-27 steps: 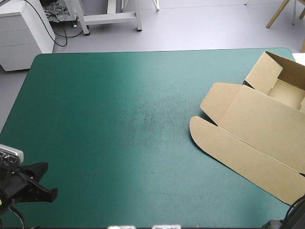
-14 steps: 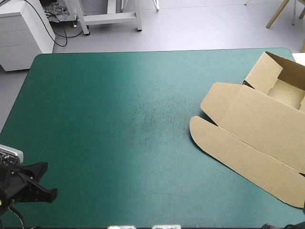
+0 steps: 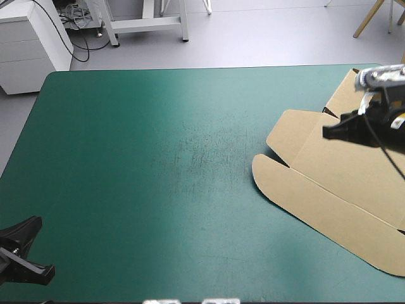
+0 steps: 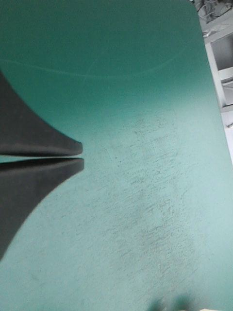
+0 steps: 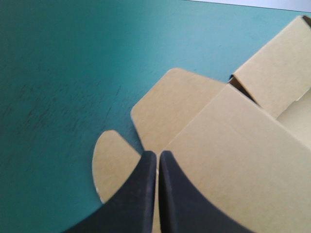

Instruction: Fold the box

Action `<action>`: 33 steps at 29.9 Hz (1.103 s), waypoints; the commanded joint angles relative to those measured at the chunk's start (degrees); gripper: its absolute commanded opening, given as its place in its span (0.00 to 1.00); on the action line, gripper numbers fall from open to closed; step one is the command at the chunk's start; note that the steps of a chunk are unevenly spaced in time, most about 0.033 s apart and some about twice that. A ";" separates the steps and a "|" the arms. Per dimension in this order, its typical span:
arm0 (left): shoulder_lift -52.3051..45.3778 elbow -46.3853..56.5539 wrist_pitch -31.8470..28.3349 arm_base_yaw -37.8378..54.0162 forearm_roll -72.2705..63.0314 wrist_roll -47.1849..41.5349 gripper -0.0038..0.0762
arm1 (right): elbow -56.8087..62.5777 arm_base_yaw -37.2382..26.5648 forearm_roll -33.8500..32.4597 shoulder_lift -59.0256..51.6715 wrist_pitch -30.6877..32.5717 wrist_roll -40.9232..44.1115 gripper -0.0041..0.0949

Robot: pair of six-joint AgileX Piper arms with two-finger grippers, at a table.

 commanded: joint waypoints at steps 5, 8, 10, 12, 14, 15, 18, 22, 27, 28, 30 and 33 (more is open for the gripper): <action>-4.19 3.87 -8.81 -0.07 0.39 1.91 0.04 | 18.20 4.65 -0.57 -17.52 -14.78 -1.42 0.04; -7.22 8.55 -10.07 -0.07 -0.04 2.00 0.04 | 24.48 4.65 -0.69 -23.60 -18.56 -2.63 0.04; -9.55 11.68 -11.52 -0.07 -0.04 2.00 0.04 | 28.31 4.65 -0.69 -27.68 -20.55 -2.63 0.04; -12.17 15.07 -13.46 -0.07 -0.04 2.00 0.04 | 31.44 4.65 -0.69 -31.16 -22.04 -2.63 0.04; -14.50 17.83 -15.51 -0.07 -0.04 2.00 0.04 | 34.56 4.65 -0.69 -34.69 -23.56 -2.63 0.04; -15.56 19.22 -16.41 -0.07 -0.04 2.00 0.04 | 35.67 4.65 -0.69 -36.00 -24.14 -2.78 0.04; -18.13 22.70 -18.85 -0.07 -0.70 2.00 0.04 | 39.41 4.65 -0.69 -40.34 -25.59 -2.78 0.04; -20.53 26.90 -21.11 -0.07 -2.99 2.00 0.04 | 43.53 4.65 -0.69 -44.37 -27.18 -2.38 0.04; -22.04 30.53 -22.18 -0.07 -5.08 2.13 0.04 | 47.94 4.65 -0.57 -48.27 -29.70 -2.49 0.04; -22.04 30.95 -23.16 -0.07 -5.65 2.13 0.04 | 48.71 4.65 -0.57 -48.79 -30.05 -2.49 0.04; -22.04 31.50 -24.25 -0.07 -5.87 2.13 0.04 | 50.00 4.65 -0.57 -50.09 -30.46 -2.49 0.04; -22.04 31.50 -24.39 -0.07 -5.87 2.13 0.04 | 51.46 4.65 -0.57 -51.37 -30.83 -2.49 0.04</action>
